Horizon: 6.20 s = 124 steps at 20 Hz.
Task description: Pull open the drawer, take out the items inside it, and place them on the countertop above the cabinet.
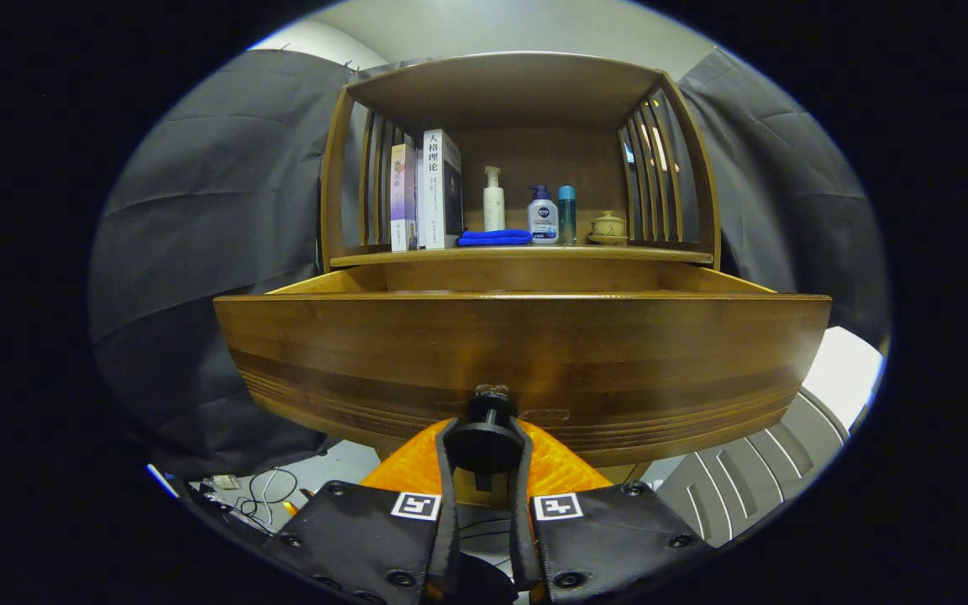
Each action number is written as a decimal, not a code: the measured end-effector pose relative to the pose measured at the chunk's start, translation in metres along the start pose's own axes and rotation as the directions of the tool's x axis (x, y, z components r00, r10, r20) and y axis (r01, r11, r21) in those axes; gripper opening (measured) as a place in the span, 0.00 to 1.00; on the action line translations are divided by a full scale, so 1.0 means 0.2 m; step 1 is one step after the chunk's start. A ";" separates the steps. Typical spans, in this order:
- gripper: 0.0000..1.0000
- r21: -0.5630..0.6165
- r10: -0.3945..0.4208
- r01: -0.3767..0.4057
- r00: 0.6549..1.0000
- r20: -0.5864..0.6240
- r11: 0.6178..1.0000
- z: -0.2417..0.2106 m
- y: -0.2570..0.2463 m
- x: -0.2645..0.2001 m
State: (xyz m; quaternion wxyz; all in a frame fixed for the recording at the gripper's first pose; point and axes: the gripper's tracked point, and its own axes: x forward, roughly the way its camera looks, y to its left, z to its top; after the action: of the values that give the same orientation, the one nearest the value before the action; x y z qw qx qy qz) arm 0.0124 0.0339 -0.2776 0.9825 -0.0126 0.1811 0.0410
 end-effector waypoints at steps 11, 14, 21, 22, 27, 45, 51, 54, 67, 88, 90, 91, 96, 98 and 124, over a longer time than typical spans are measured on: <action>0.36 0.021 0.035 -0.034 0.999 -0.036 0.999 0.00 0.03 -0.02; 0.57 0.027 0.030 -0.029 0.999 -0.014 0.999 0.08 -0.01 -0.07; 0.97 0.044 0.005 -0.007 0.999 0.042 0.999 0.38 -0.13 -0.19; 0.97 0.046 0.004 -0.006 0.999 0.053 0.999 0.44 -0.14 -0.21; 0.97 0.039 -0.002 0.002 1.000 0.022 0.999 0.72 -0.22 -0.16; 0.98 -0.191 0.058 -0.175 0.865 -0.499 0.966 0.67 -0.09 0.66; 0.98 -0.194 0.026 -0.205 0.749 -0.662 0.959 0.45 -0.14 0.73; 0.99 -0.184 0.014 -0.213 0.688 -0.726 0.960 0.35 -0.16 0.74; 0.76 -0.100 0.016 -0.248 0.428 -0.903 0.964 0.08 -0.10 0.74; 0.49 -0.181 0.115 -0.409 0.602 -0.790 0.894 0.41 -0.02 0.55; 0.49 -0.170 0.131 -0.398 0.625 -0.770 0.901 0.47 -0.02 0.53; 0.48 -0.177 0.131 -0.400 0.632 -0.764 0.899 0.50 -0.03 0.52; 0.49 -0.115 0.217 -0.421 0.661 -0.718 0.900 0.65 0.05 0.43; 0.48 -0.106 0.235 -0.421 0.677 -0.697 0.901 0.73 0.04 0.43; 0.51 0.352 0.176 0.079 0.753 -0.634 0.933 1.06 -0.43 1.35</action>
State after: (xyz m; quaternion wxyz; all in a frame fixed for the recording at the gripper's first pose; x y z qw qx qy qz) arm 0.3465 -0.0219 -0.1746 0.8402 0.1573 0.5183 0.0263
